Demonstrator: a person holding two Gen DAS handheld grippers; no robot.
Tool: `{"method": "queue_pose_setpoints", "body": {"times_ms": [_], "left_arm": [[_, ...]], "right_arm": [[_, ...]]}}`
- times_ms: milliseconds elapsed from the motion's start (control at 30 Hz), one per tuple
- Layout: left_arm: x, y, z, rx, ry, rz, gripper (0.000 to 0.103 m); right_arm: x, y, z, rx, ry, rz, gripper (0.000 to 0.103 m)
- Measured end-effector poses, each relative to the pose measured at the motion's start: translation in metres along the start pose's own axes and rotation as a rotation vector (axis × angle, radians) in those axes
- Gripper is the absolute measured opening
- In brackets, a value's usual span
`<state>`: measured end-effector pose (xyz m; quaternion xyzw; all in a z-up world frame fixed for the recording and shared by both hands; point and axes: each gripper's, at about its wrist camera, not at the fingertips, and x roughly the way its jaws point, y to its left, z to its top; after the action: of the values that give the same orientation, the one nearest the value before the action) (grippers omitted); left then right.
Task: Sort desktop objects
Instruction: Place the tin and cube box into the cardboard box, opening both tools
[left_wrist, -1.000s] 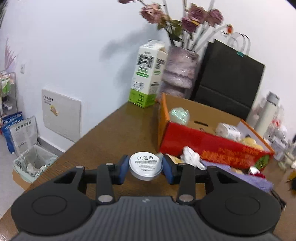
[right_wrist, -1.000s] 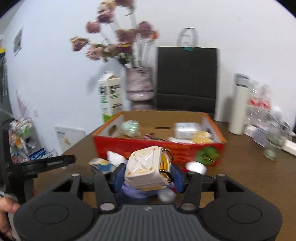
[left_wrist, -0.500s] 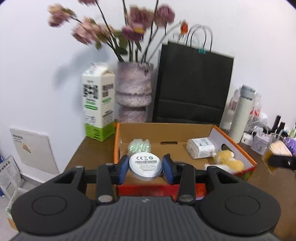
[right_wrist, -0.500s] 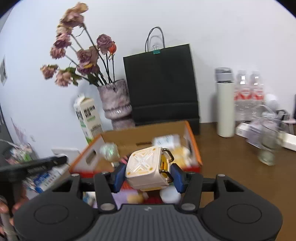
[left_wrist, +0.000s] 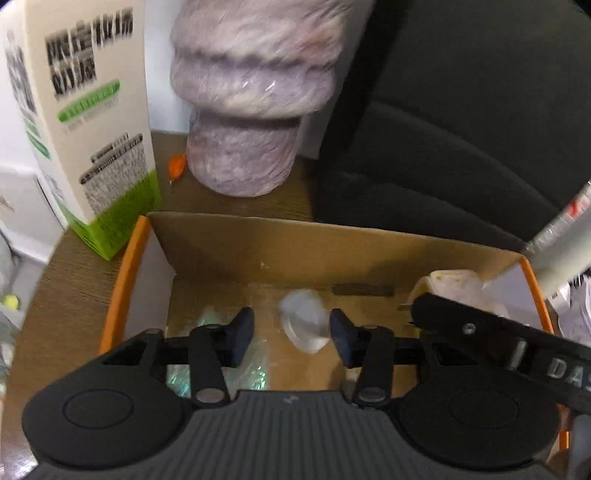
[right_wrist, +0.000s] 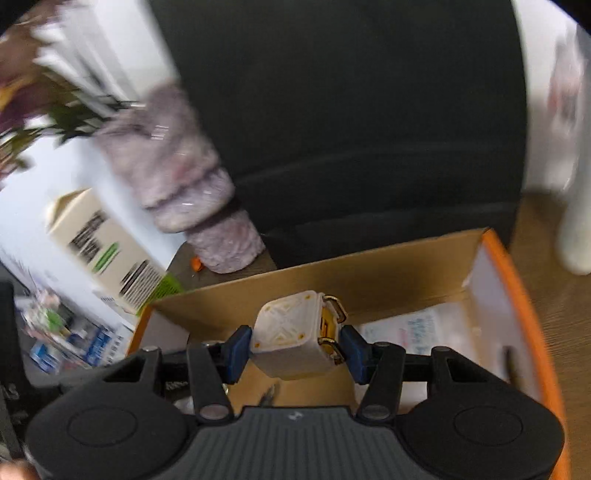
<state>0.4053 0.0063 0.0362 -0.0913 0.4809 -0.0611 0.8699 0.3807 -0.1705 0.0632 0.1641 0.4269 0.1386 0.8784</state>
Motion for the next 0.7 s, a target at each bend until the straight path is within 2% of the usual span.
{"method": "queue_pose_setpoints", "body": {"times_ms": [67, 100, 133, 167, 233, 300, 400, 467, 600, 700], "left_arm": [[-0.005, 0.005, 0.003, 0.004, -0.03, -0.001, 0.064], [-0.011, 0.007, 0.003, 0.015, -0.051, -0.013, 0.064], [-0.017, 0.01, 0.003, 0.025, -0.06, -0.029, 0.068], [-0.023, 0.012, 0.003, 0.028, -0.071, -0.015, 0.08], [-0.04, 0.013, -0.003, 0.048, -0.117, 0.068, 0.082], [-0.057, 0.009, -0.011, 0.093, -0.137, 0.096, 0.082], [-0.088, 0.001, -0.03, 0.123, -0.166, 0.117, 0.085], [-0.105, -0.004, -0.04, 0.141, -0.178, 0.118, 0.095], [-0.132, -0.01, -0.064, 0.143, -0.146, 0.127, 0.097], [-0.147, -0.012, -0.089, 0.124, -0.146, 0.133, 0.097]], "right_arm": [[0.016, -0.004, 0.003, 0.028, 0.015, -0.011, 0.053], [0.018, -0.005, 0.004, 0.03, 0.014, -0.022, 0.055], [0.018, -0.005, 0.005, 0.032, 0.011, -0.022, 0.062], [0.016, -0.005, 0.005, 0.033, 0.003, -0.019, 0.067], [0.006, -0.005, 0.003, 0.027, -0.03, -0.043, 0.068], [-0.007, -0.001, 0.001, 0.007, -0.043, -0.085, 0.07], [-0.039, 0.012, -0.006, -0.047, -0.06, -0.128, 0.071], [-0.064, 0.022, -0.012, -0.105, -0.094, -0.157, 0.081], [-0.113, 0.042, -0.036, -0.238, -0.144, -0.209, 0.088], [-0.146, 0.038, -0.066, -0.302, -0.167, -0.207, 0.09]]}}
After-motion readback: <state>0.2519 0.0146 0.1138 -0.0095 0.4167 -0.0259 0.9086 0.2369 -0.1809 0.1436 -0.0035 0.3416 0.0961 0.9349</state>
